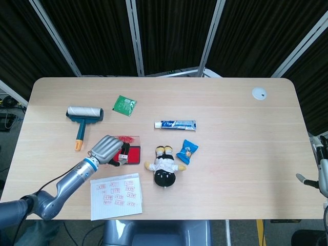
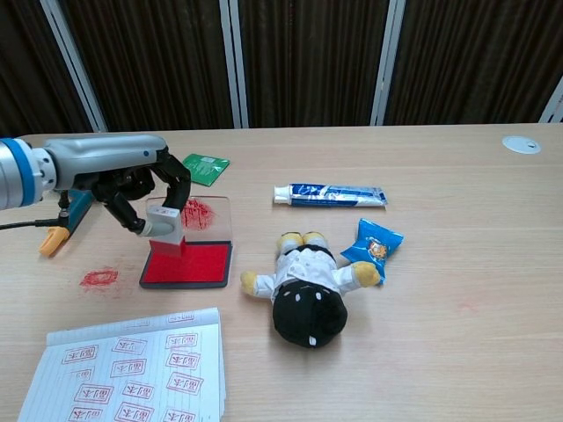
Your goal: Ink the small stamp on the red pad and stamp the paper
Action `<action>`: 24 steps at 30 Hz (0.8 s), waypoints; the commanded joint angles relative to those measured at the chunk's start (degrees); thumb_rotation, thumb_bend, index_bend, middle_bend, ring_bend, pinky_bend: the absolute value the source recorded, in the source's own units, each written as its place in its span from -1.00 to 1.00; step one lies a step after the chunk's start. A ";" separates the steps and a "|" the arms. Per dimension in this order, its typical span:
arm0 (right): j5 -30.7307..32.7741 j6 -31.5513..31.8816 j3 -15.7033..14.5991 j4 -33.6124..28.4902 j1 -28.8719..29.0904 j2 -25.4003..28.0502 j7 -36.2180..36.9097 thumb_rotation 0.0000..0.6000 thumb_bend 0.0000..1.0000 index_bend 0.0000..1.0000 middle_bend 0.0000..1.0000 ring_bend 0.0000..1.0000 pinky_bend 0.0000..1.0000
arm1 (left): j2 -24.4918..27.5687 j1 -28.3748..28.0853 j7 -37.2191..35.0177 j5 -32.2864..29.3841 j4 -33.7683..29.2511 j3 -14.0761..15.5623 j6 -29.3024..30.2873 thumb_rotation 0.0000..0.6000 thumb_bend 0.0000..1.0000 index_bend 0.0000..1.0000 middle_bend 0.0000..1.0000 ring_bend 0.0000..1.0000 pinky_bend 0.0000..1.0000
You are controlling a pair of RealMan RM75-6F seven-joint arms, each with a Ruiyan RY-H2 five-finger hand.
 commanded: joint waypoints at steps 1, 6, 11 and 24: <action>-0.07 0.09 -0.01 -0.09 -0.05 0.07 0.07 1.00 -1.00 -1.00 -1.00 -1.00 -1.00 | 2.38 1.39 -0.34 3.10 -3.33 2.01 1.64 1.00 0.49 0.16 0.11 0.68 0.61; -0.45 0.53 -0.08 -0.46 -0.29 0.35 0.40 1.00 -1.00 -1.00 -1.00 -1.00 -1.00 | 4.67 3.76 -1.65 10.34 -6.55 6.52 4.42 1.00 0.49 0.16 0.12 0.68 0.61; -1.16 0.98 -0.31 -0.87 -0.53 0.62 0.64 1.00 -1.00 -1.00 -1.00 -1.00 -1.00 | 4.62 6.97 -2.31 20.03 -5.96 12.67 9.24 1.00 0.48 0.16 0.12 0.68 0.61; -1.80 1.72 -0.49 -1.41 -1.01 1.08 1.13 1.00 -1.00 -1.00 -1.00 -1.00 -1.00 | -0.55 11.98 -7.27 34.29 5.23 20.59 19.86 1.00 0.47 0.15 0.11 0.68 0.61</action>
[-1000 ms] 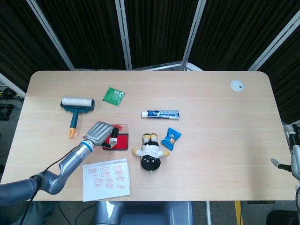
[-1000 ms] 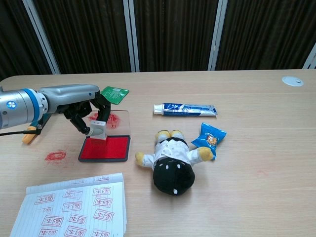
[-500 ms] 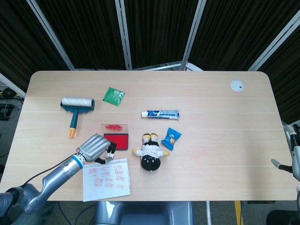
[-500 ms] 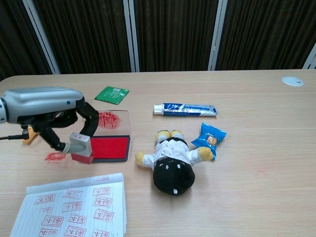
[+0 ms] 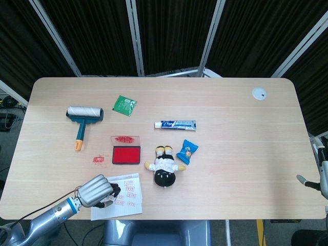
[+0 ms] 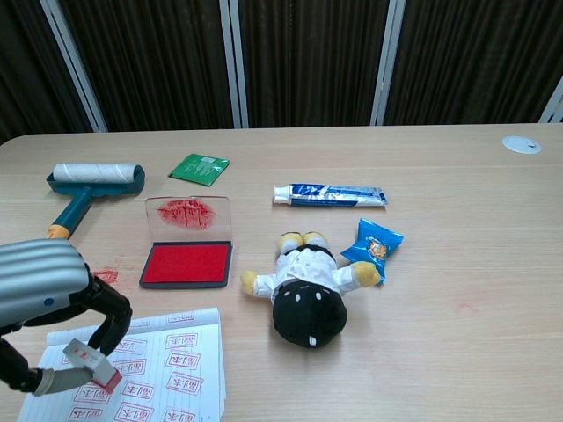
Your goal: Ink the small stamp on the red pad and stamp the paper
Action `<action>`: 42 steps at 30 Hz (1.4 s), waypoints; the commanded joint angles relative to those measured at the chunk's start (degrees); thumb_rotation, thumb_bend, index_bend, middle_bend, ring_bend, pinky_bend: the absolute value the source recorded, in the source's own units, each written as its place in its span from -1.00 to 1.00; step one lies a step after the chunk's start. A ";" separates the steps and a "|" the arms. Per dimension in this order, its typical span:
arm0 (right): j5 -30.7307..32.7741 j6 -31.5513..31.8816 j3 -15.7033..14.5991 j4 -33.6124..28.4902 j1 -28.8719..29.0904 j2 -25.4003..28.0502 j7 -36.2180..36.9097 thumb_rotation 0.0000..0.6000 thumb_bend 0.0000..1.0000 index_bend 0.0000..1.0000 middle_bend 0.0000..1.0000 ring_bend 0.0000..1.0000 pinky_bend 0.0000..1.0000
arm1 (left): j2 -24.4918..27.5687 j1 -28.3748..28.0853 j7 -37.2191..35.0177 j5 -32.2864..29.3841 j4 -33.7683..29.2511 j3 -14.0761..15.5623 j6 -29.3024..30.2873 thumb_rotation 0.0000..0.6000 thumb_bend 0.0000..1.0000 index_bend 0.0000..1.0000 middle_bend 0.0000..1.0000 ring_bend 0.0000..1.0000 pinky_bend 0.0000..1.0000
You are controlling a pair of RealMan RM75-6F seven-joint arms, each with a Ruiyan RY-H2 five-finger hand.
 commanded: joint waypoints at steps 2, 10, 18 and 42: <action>-0.07 0.20 0.02 -0.08 -0.11 0.09 0.09 1.00 -1.00 -1.00 -1.00 -1.00 -1.00 | -1.51 1.44 -1.71 1.88 2.71 1.69 1.86 1.00 0.47 0.15 0.11 0.68 0.61; -0.49 0.58 -0.16 -0.28 -0.40 0.27 0.38 1.00 -1.00 -1.00 -1.00 -1.00 -1.00 | -3.94 3.91 -7.07 4.14 8.58 3.72 6.58 1.00 0.47 0.15 0.11 0.68 0.61; -1.13 0.94 -0.30 -0.55 -0.62 0.53 0.86 1.00 -1.00 -1.00 -1.00 -1.00 -1.00 | -9.16 5.22 -11.10 7.07 15.59 3.87 11.17 1.00 0.46 0.15 0.11 0.68 0.61; -0.64 0.42 -0.23 0.10 -0.69 0.52 1.38 1.00 -1.00 -1.00 -1.00 -1.00 -1.00 | -14.94 5.60 -16.08 5.22 22.62 4.17 9.72 1.00 0.46 0.15 0.11 0.68 0.61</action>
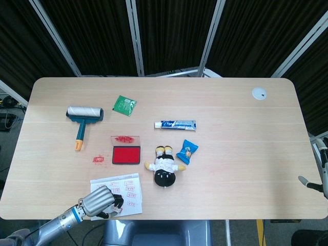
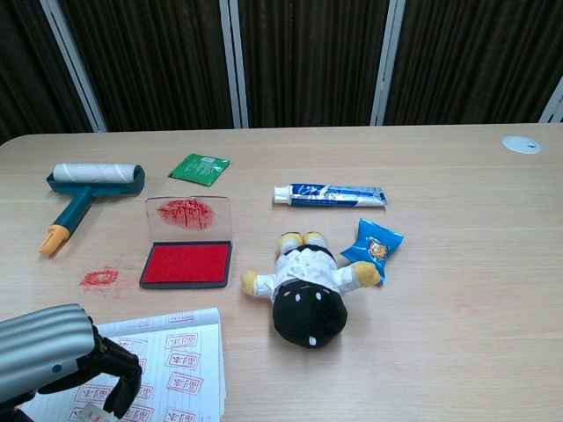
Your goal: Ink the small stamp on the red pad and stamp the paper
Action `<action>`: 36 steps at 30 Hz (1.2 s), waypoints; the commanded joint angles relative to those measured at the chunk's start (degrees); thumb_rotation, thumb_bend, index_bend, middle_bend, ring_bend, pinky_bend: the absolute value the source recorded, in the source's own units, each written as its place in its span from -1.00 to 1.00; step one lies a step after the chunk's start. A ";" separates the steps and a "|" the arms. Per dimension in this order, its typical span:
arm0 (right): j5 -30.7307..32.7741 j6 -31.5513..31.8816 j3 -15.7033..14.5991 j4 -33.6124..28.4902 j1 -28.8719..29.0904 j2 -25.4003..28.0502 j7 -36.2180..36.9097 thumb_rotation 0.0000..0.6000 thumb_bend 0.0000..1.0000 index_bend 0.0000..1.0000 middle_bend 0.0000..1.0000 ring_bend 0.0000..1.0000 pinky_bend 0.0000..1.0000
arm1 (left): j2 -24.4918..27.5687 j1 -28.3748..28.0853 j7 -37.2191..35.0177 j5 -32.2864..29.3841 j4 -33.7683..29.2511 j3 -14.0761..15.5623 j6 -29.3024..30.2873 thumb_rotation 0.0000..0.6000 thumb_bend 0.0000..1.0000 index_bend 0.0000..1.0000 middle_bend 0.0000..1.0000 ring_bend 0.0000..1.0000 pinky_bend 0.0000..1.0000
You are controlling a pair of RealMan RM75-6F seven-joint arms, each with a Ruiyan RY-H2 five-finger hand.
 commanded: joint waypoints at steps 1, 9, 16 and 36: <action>0.05 -0.08 -0.01 0.02 0.03 -0.04 -0.07 1.00 -1.00 -1.00 -1.00 -1.00 -1.00 | -0.28 0.09 -0.20 -0.04 0.56 0.09 0.15 1.00 0.46 0.15 0.11 0.68 0.61; 0.17 -0.30 -0.03 0.12 0.14 -0.18 -0.46 1.00 -1.00 -1.00 -1.00 -1.00 -1.00 | -1.33 0.21 -0.99 -0.31 2.95 0.50 -0.22 1.00 0.46 0.16 0.11 0.68 0.61; 0.33 -0.45 0.01 0.29 0.21 -0.28 -0.57 1.00 -1.00 -1.00 -1.00 -1.00 -1.00 | -1.90 0.24 -1.29 -0.46 4.12 0.72 -0.31 1.00 0.46 0.16 0.11 0.68 0.61; 0.60 -0.72 0.01 0.46 0.28 -0.43 -0.86 1.00 -1.00 -1.00 -1.00 -1.00 -1.00 | -2.50 0.02 -1.11 -1.32 5.40 0.73 -1.13 1.00 0.46 0.17 0.12 0.68 0.61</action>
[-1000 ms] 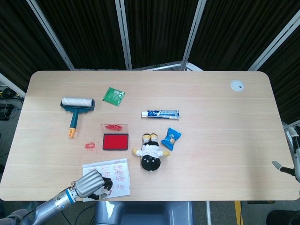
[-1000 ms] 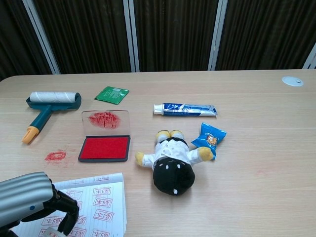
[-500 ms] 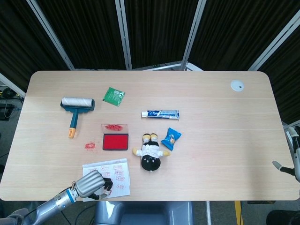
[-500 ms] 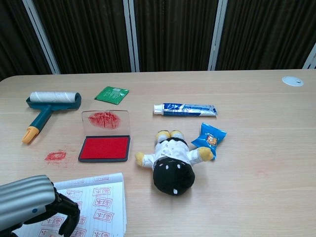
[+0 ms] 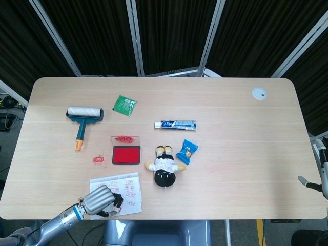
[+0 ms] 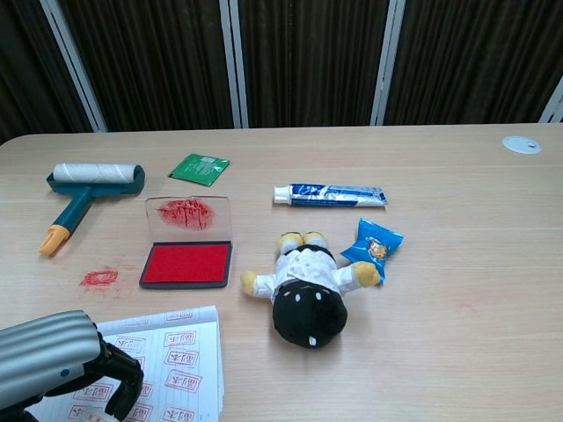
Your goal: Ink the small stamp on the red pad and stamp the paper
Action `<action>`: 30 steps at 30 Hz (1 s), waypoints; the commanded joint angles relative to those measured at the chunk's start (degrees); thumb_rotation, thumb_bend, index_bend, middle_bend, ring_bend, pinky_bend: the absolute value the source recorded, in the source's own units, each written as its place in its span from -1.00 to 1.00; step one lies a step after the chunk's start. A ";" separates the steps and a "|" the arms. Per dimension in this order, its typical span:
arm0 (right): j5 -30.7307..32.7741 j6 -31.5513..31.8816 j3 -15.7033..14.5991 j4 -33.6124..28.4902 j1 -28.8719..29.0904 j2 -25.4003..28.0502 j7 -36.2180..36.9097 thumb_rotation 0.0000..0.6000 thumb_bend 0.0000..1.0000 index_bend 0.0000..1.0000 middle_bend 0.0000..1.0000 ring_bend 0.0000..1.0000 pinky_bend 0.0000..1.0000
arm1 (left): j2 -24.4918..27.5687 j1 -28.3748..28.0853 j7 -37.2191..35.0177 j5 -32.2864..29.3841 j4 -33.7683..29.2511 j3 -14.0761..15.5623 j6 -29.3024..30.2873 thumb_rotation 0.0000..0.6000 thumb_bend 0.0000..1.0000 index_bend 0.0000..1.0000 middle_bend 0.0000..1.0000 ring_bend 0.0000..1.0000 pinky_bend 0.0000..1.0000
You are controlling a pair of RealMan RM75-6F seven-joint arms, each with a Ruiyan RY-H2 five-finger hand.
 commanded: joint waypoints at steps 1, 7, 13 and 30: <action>0.01 -0.05 -0.01 0.02 0.04 -0.03 -0.10 1.00 -1.00 -1.00 -1.00 -1.00 -1.00 | -0.01 -0.03 0.03 -0.13 0.06 -0.04 -0.11 1.00 0.46 0.17 0.12 0.68 0.61; 0.09 -0.12 0.00 0.03 0.06 -0.06 -0.18 1.00 -1.00 -1.00 -1.00 -1.00 -1.00 | -0.08 -0.07 0.09 -0.39 0.25 -0.02 -0.44 1.00 0.46 0.17 0.12 0.68 0.61; 0.11 -0.10 0.04 0.01 0.06 -0.04 -0.11 1.00 -1.00 -1.00 -1.00 -1.00 -1.00 | -0.04 -0.06 -0.14 -0.68 0.33 -0.12 -0.32 1.00 0.46 0.17 0.12 0.68 0.61; -0.56 0.57 -0.04 -0.62 -0.25 0.39 0.33 1.00 -1.00 -1.00 -1.00 -1.00 -1.00 | 5.42 -0.58 2.00 0.34 -8.73 -0.37 3.34 1.00 0.46 0.20 0.13 0.68 0.61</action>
